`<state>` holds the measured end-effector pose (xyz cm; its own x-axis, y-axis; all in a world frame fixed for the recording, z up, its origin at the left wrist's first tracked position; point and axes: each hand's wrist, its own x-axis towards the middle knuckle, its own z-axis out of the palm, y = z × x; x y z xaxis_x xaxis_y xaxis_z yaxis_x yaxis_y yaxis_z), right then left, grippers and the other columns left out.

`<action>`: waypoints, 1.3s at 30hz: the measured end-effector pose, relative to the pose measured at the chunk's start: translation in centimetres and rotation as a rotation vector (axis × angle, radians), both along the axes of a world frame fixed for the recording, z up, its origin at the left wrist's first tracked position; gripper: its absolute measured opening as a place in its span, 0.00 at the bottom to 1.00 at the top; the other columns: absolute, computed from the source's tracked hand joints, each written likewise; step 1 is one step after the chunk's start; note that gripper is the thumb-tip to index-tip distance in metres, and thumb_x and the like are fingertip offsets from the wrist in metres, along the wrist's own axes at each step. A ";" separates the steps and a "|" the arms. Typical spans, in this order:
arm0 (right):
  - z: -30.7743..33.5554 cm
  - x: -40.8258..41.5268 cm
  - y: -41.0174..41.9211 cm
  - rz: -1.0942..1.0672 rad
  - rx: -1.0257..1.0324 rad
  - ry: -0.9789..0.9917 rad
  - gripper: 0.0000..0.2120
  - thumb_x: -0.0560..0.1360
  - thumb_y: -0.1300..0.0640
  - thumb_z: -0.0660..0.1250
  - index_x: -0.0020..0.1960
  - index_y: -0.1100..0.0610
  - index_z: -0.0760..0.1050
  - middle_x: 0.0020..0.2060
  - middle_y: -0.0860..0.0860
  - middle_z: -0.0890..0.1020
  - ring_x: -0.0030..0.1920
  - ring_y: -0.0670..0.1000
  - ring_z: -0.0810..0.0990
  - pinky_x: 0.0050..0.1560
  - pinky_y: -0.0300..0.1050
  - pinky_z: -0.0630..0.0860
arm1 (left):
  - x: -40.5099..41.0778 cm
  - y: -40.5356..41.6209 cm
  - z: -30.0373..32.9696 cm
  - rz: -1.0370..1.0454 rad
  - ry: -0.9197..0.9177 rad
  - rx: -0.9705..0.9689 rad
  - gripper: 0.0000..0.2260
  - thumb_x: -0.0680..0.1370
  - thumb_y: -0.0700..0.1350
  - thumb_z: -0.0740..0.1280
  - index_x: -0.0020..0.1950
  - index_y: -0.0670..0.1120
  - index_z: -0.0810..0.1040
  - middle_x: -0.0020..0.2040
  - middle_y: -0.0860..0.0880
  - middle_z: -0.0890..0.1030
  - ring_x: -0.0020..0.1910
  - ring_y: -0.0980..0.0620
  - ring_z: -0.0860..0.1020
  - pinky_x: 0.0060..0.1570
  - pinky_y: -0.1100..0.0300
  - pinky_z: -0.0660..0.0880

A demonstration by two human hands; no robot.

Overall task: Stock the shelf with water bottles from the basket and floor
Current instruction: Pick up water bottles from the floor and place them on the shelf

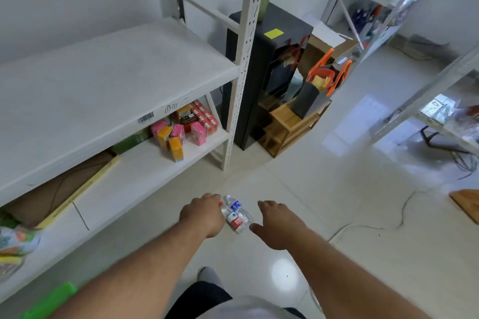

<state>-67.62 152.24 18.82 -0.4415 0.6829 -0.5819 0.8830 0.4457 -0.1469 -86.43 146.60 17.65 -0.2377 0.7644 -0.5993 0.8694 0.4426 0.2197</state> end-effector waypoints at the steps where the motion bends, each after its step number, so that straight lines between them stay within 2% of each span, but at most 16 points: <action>1: 0.1 -0.1 1.2 0.005 -0.003 -0.003 0.30 0.78 0.38 0.59 0.73 0.56 0.64 0.69 0.55 0.72 0.66 0.58 0.71 0.63 0.50 0.69 | -0.1 1.0 0.2 0.009 0.003 0.003 0.26 0.78 0.52 0.63 0.76 0.53 0.62 0.75 0.52 0.66 0.69 0.46 0.71 0.62 0.51 0.71; 8: -0.9 -1.9 8.3 0.100 -0.056 -0.020 0.31 0.79 0.39 0.59 0.76 0.55 0.60 0.72 0.54 0.70 0.69 0.57 0.70 0.66 0.50 0.69 | -1.7 5.4 0.3 0.189 -0.033 0.020 0.29 0.79 0.53 0.62 0.79 0.53 0.59 0.78 0.53 0.63 0.71 0.45 0.69 0.64 0.51 0.70; 13: -3.3 -2.5 13.5 0.269 -0.122 -0.048 0.31 0.79 0.40 0.59 0.76 0.56 0.61 0.72 0.55 0.70 0.68 0.57 0.70 0.67 0.49 0.68 | -1.3 6.5 -1.5 0.376 -0.051 -0.027 0.30 0.79 0.55 0.62 0.80 0.54 0.57 0.79 0.53 0.61 0.73 0.45 0.67 0.67 0.51 0.69; 20: -6.3 -1.3 22.7 0.526 -0.197 -0.040 0.25 0.80 0.45 0.58 0.71 0.59 0.66 0.67 0.57 0.73 0.65 0.59 0.72 0.63 0.50 0.69 | 3.7 10.1 -5.1 0.669 -0.099 -0.157 0.32 0.78 0.57 0.62 0.80 0.53 0.55 0.79 0.51 0.61 0.74 0.45 0.66 0.69 0.51 0.67; 24: -9.9 0.1 28.9 0.498 -0.273 -0.092 0.27 0.79 0.43 0.59 0.73 0.57 0.65 0.69 0.56 0.72 0.67 0.58 0.71 0.64 0.49 0.69 | 7.1 13.9 -9.6 0.801 -0.145 -0.187 0.32 0.77 0.59 0.62 0.79 0.54 0.57 0.78 0.51 0.64 0.72 0.46 0.68 0.67 0.52 0.69; 30: -21.5 -0.7 32.7 0.468 -0.335 -0.134 0.26 0.79 0.45 0.60 0.73 0.57 0.64 0.68 0.55 0.72 0.67 0.57 0.72 0.63 0.50 0.71 | 10.1 16.7 -21.1 0.900 -0.226 -0.261 0.31 0.78 0.59 0.61 0.79 0.56 0.55 0.76 0.51 0.65 0.72 0.47 0.68 0.67 0.51 0.69; 37: -43.6 -1.9 31.7 0.313 -0.414 -0.179 0.31 0.79 0.42 0.61 0.77 0.52 0.60 0.72 0.52 0.70 0.70 0.55 0.71 0.66 0.53 0.71 | 10.2 16.8 -42.1 1.104 -0.323 -0.244 0.32 0.78 0.60 0.63 0.78 0.50 0.58 0.75 0.47 0.68 0.71 0.45 0.69 0.67 0.52 0.69; 39: -50.4 -2.4 31.2 0.250 -0.420 -0.151 0.31 0.79 0.41 0.62 0.77 0.53 0.60 0.72 0.53 0.71 0.70 0.54 0.72 0.68 0.50 0.70 | 10.0 16.6 -48.8 1.146 -0.341 -0.227 0.33 0.77 0.60 0.65 0.78 0.49 0.59 0.74 0.46 0.69 0.71 0.45 0.71 0.66 0.53 0.69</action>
